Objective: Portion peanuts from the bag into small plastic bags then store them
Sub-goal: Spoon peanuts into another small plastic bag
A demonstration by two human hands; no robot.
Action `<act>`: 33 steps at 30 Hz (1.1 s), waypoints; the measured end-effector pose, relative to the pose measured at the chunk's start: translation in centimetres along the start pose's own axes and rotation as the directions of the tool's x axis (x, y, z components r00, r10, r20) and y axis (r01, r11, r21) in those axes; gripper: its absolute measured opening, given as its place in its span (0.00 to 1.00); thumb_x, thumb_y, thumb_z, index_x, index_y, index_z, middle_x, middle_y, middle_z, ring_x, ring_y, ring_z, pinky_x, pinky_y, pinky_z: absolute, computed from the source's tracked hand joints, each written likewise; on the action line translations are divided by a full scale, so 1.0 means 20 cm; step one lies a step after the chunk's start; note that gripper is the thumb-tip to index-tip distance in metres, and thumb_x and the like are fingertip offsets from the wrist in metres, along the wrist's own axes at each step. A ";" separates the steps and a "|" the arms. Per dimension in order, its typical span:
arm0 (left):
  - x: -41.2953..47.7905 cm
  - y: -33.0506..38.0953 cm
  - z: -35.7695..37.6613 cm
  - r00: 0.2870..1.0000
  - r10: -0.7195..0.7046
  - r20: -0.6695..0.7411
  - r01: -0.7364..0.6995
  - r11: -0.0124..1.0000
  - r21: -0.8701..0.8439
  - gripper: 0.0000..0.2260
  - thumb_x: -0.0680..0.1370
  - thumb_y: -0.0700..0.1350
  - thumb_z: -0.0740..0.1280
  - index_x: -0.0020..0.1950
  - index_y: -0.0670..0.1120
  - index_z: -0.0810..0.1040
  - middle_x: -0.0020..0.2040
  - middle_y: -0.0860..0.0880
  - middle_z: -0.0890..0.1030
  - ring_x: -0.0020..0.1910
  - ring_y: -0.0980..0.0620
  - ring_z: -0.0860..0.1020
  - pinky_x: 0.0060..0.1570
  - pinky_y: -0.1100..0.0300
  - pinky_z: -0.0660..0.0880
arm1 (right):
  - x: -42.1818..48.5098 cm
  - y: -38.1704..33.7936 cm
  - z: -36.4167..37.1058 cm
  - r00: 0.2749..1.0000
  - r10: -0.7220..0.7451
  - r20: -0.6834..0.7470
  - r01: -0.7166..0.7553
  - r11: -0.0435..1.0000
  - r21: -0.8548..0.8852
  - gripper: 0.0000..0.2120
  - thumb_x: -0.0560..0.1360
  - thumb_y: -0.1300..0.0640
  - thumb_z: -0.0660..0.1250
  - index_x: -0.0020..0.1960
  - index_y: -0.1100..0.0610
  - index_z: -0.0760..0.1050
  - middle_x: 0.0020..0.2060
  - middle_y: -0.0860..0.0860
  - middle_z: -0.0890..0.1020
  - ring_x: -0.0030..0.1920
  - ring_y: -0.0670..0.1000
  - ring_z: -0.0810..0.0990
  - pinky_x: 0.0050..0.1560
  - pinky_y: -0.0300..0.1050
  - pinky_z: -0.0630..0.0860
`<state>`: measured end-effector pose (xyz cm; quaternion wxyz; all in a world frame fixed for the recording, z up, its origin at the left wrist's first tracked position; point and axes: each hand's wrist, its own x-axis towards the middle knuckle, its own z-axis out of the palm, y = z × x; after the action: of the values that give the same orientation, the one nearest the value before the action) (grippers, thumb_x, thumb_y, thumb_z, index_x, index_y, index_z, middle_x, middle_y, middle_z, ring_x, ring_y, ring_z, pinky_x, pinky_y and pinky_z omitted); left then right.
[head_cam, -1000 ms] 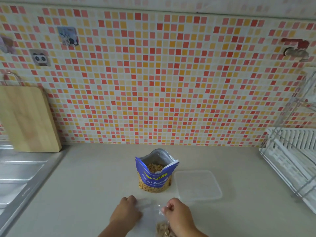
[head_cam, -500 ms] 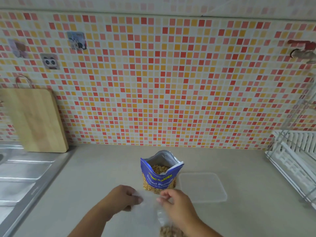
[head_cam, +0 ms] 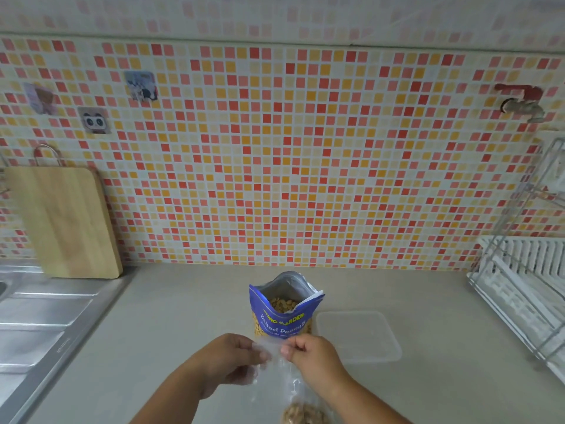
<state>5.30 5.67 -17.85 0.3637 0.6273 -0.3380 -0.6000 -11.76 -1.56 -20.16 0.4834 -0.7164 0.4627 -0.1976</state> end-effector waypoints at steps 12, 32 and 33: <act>0.15 -0.32 0.04 0.898 -0.025 -0.439 0.157 0.951 0.268 0.04 0.68 0.42 0.69 0.32 0.48 0.79 0.26 0.52 0.77 0.22 0.54 0.73 0.27 0.67 0.72 | -0.01 0.01 -0.04 0.989 -0.005 -0.148 -0.018 0.988 -0.153 0.16 0.75 0.56 0.66 0.32 0.41 0.71 0.32 0.42 0.78 0.38 0.44 0.77 0.36 0.27 0.68; -0.06 0.15 0.13 0.954 0.294 0.064 -0.296 0.955 0.021 0.12 0.70 0.47 0.69 0.52 0.52 0.84 0.48 0.49 0.85 0.43 0.56 0.77 0.48 0.63 0.71 | -0.03 -0.16 -0.13 0.986 -0.111 -0.122 0.121 0.990 0.078 0.11 0.76 0.58 0.66 0.38 0.45 0.77 0.32 0.45 0.79 0.35 0.43 0.75 0.38 0.31 0.72; -0.05 0.18 0.14 0.951 0.310 -0.021 -0.308 0.949 0.070 0.08 0.70 0.46 0.71 0.46 0.53 0.86 0.40 0.50 0.84 0.39 0.55 0.76 0.43 0.65 0.71 | -0.04 -0.19 -0.14 0.985 -0.126 -0.121 0.137 0.986 0.094 0.10 0.76 0.58 0.66 0.40 0.45 0.78 0.34 0.45 0.81 0.36 0.43 0.77 0.38 0.31 0.73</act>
<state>2.42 4.61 -14.32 0.4375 0.5877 -0.4458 -0.5143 -12.31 -1.94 -15.49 0.4777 -0.7074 0.4306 -0.2932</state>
